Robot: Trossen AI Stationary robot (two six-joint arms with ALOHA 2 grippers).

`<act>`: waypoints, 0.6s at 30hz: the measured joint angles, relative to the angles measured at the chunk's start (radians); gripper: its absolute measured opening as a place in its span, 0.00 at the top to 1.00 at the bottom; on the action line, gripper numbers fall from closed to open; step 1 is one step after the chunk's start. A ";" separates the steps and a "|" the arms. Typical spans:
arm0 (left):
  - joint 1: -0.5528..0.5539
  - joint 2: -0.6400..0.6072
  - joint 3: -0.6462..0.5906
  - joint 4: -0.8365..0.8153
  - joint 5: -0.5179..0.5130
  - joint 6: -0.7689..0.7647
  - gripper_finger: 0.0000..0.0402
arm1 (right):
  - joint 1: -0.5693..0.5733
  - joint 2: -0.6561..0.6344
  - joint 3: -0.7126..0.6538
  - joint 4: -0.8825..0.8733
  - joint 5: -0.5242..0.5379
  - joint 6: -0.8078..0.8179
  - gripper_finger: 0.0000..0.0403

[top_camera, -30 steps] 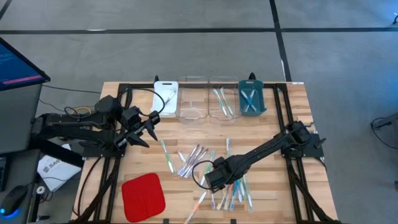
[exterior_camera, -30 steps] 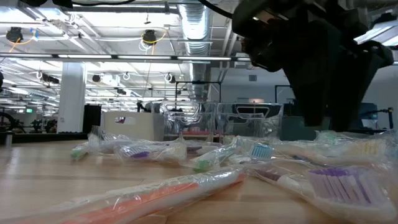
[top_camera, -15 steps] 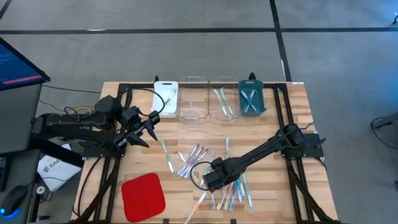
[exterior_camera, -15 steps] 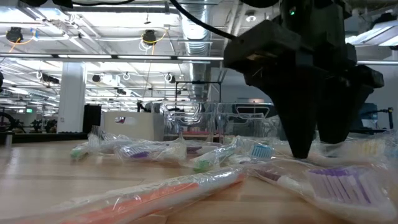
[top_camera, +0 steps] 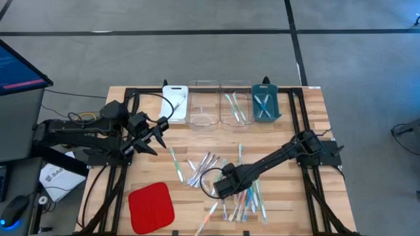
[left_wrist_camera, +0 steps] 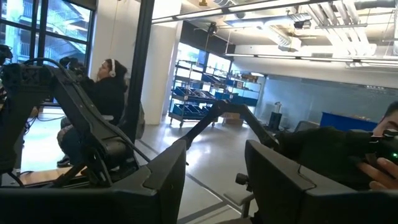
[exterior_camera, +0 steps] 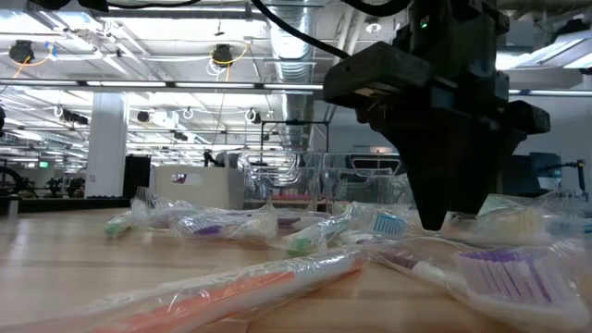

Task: Pick & Place Toothbrushes
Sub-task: Put the orange toothbrush into the left transparent bin

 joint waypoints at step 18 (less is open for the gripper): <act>0.000 0.000 0.000 0.003 0.001 0.000 0.60 | 0.000 -0.005 -0.072 0.044 -0.019 0.035 0.68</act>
